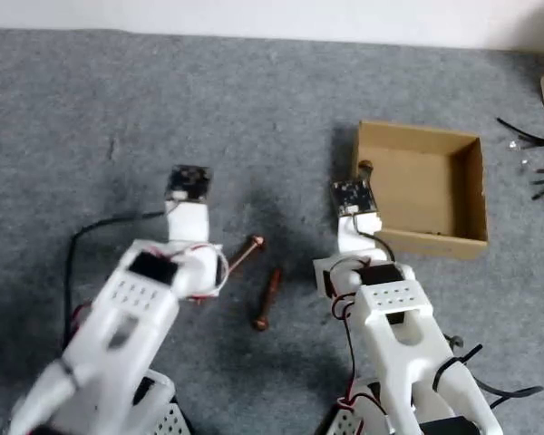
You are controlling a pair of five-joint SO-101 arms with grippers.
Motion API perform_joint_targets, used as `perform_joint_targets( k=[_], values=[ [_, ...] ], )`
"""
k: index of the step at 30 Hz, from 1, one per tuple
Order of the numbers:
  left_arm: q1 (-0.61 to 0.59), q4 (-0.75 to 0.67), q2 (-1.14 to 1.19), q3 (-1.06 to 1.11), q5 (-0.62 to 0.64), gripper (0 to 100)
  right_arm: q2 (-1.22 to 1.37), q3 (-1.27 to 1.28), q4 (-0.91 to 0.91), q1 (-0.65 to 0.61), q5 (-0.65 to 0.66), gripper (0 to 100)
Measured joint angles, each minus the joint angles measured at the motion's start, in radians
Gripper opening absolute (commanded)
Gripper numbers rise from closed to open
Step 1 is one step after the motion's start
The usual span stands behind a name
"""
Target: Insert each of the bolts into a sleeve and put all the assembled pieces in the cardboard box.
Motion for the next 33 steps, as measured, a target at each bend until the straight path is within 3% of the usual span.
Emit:
perform_joint_targets(
  k=[16, 25, 33],
  values=[
    [0.005, -0.097, -1.017, 0.514, -0.043, 1, 0.0, 0.0, 0.0, 0.0, 0.0, 0.5],
    [0.002, -0.226, -1.071, 0.571, -0.049, 1, 0.0, 0.003, -0.034, 0.0, 0.0, 0.5],
    [0.0, -0.236, -1.071, 0.571, -0.049, 1, 0.0, 0.003, -0.034, 0.0, 0.0, 0.5]
  ],
)
